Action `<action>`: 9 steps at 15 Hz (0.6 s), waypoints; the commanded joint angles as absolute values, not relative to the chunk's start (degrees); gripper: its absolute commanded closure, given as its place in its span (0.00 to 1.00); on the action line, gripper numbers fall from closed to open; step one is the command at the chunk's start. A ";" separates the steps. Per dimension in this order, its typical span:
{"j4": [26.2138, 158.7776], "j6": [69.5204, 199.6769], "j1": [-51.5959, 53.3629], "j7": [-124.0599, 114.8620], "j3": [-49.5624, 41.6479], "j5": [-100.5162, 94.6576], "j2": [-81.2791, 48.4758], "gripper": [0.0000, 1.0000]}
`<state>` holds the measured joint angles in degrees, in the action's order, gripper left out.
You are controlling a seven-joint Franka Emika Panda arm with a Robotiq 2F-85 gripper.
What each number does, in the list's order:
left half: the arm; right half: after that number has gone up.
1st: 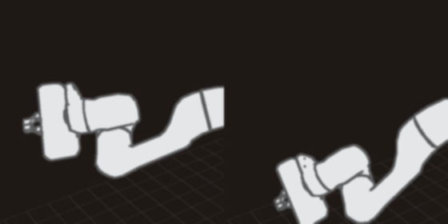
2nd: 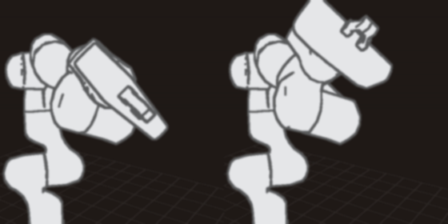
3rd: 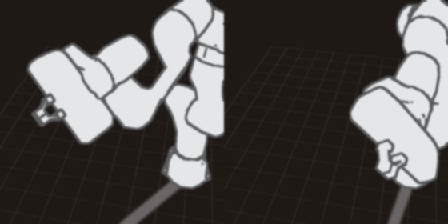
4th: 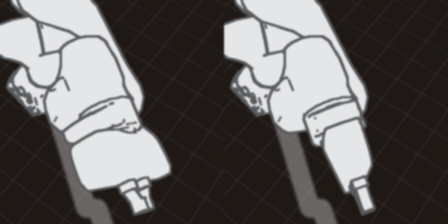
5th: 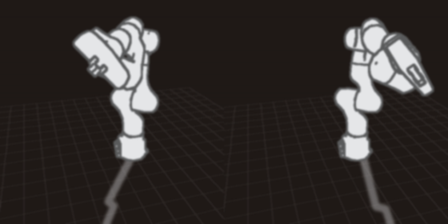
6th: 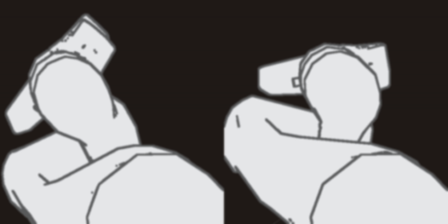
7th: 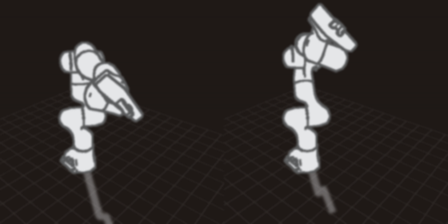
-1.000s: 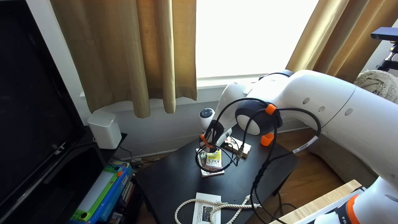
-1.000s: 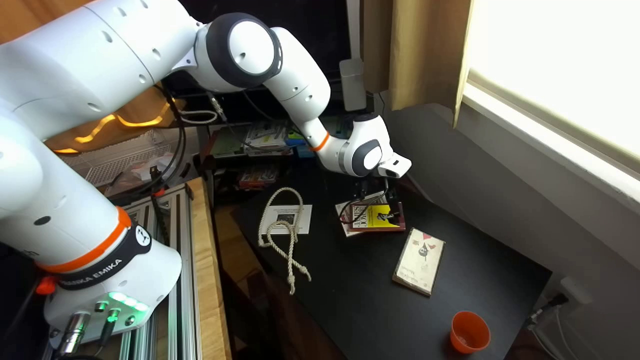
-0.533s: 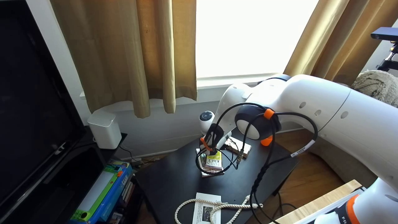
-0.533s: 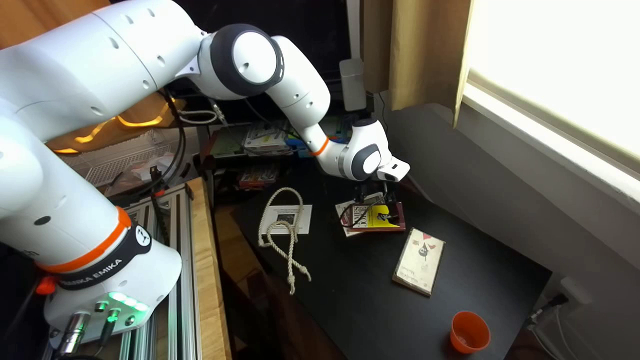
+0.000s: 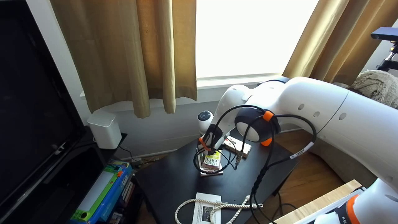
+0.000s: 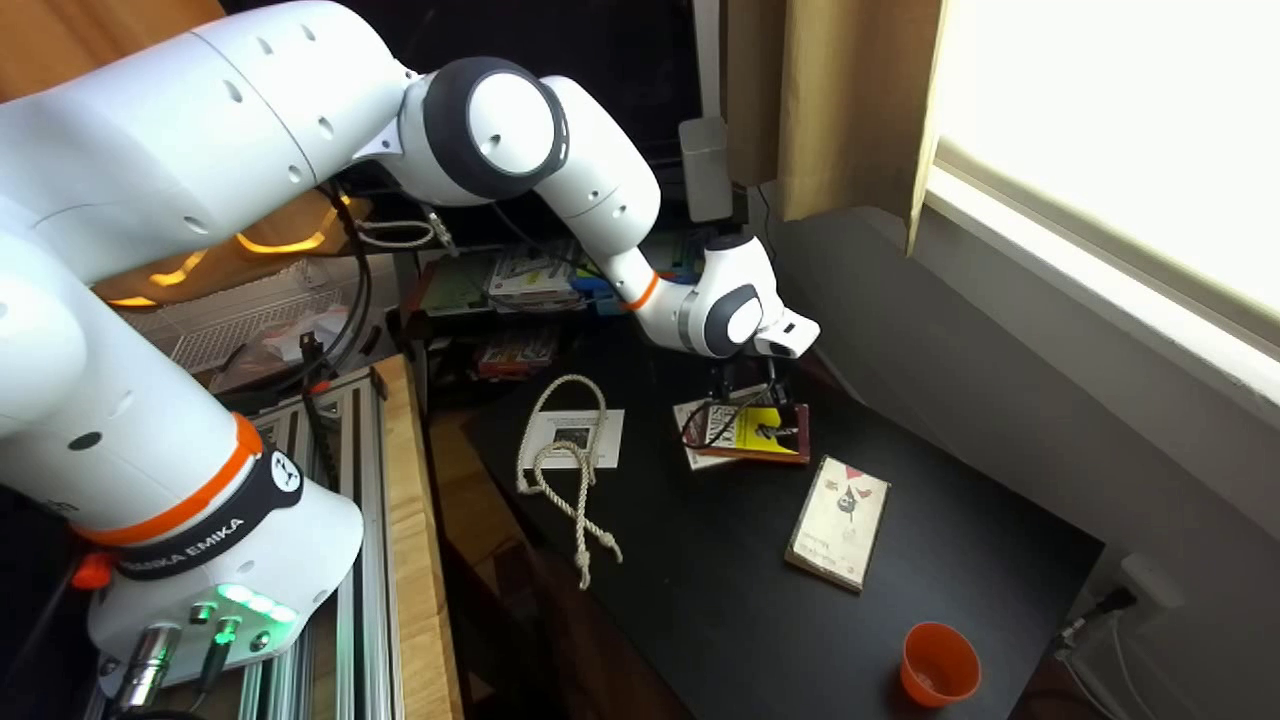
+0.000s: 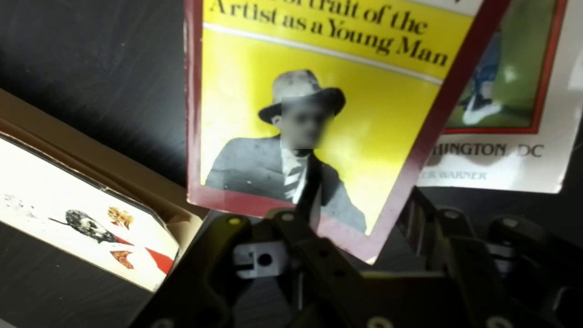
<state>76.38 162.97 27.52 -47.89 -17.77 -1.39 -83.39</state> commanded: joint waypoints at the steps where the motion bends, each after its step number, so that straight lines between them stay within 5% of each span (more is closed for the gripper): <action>1: 74.25 162.93 27.34 -49.42 -17.35 -0.08 -85.71 0.86; 3: 73.99 162.99 27.41 -50.32 -17.37 0.04 -85.78 1.00; 9: 74.97 163.36 27.07 -51.35 -17.10 -0.24 -85.03 0.99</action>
<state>75.46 162.97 27.47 -50.92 -17.56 -1.28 -84.07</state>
